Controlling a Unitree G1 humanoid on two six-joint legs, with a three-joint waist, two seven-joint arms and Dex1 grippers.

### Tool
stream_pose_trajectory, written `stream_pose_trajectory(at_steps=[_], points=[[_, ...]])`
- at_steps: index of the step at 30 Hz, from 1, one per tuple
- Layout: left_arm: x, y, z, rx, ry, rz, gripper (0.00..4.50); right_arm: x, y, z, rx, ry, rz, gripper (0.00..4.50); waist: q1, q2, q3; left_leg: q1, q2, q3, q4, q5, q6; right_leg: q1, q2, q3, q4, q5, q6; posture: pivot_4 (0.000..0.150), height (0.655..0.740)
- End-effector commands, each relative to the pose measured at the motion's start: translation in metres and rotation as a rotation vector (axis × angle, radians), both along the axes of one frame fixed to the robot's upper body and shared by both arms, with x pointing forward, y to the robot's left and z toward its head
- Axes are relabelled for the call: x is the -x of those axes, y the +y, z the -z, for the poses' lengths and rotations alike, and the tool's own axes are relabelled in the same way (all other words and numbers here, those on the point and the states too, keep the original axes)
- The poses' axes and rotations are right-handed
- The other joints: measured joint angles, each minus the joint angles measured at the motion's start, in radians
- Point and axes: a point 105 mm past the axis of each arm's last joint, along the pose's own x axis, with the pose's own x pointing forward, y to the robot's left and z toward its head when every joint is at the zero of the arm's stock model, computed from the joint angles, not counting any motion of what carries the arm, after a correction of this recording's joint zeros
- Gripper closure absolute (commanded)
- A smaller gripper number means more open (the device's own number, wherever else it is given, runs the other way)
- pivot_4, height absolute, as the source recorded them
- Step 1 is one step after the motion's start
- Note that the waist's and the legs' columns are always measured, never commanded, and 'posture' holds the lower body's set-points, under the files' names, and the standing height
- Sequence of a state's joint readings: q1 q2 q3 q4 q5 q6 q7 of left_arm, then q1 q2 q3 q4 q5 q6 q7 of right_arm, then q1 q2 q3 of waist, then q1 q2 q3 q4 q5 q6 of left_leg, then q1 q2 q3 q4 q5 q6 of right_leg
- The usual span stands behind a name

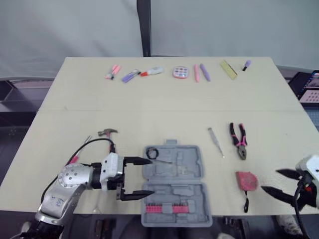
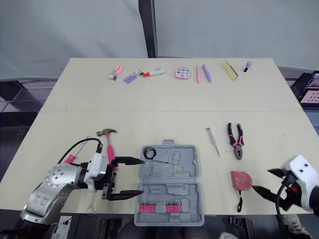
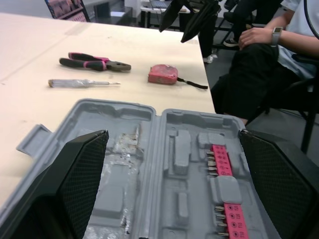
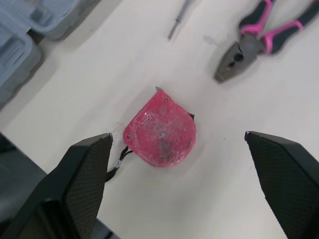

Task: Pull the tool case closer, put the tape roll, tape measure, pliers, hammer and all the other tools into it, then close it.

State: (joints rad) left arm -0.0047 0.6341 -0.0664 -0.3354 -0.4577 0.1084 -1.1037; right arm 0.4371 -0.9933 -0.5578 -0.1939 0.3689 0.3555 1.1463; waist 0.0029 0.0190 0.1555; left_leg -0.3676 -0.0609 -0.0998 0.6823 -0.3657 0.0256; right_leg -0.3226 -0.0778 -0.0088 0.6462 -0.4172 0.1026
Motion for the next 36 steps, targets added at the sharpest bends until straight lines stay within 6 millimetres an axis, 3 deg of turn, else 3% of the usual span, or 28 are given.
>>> stream_pose_trajectory(at_steps=[1,12,18,36], points=[[0.003,-0.001,-0.002,0.012,-0.039,-0.007,0.0,-0.006,-0.008,0.004,0.077,0.005,-0.158,0.01,-0.001,0.0,0.0,0.0,0.0,0.0,0.0,0.0,0.0,0.0,-0.001,0.0,0.0,0.0,0.0,0.15,0.7134],[0.003,0.002,0.001,-0.016,-0.073,-0.031,0.0,-0.027,-0.008,0.028,0.227,0.039,-0.436,0.01,-0.003,0.0,0.0,-0.001,0.001,0.002,0.001,0.0,0.0,0.0,-0.001,-0.003,-0.002,0.0,0.0,0.15,0.7134],[0.004,0.006,0.002,-0.032,-0.081,-0.042,0.0,-0.039,-0.005,0.038,0.27,0.018,-0.484,0.01,-0.003,0.001,0.0,-0.001,0.001,0.002,0.001,0.0,0.0,0.0,-0.001,-0.003,-0.002,0.0,0.0,0.15,0.7134],[0.009,0.004,-0.001,-0.04,-0.076,-0.05,0.0,-0.049,-0.002,0.053,0.321,0.003,-0.554,0.01,-0.003,0.001,0.0,-0.001,0.001,0.002,0.002,0.0,0.0,0.0,-0.001,-0.004,-0.001,0.0,0.0,0.15,0.7134]])
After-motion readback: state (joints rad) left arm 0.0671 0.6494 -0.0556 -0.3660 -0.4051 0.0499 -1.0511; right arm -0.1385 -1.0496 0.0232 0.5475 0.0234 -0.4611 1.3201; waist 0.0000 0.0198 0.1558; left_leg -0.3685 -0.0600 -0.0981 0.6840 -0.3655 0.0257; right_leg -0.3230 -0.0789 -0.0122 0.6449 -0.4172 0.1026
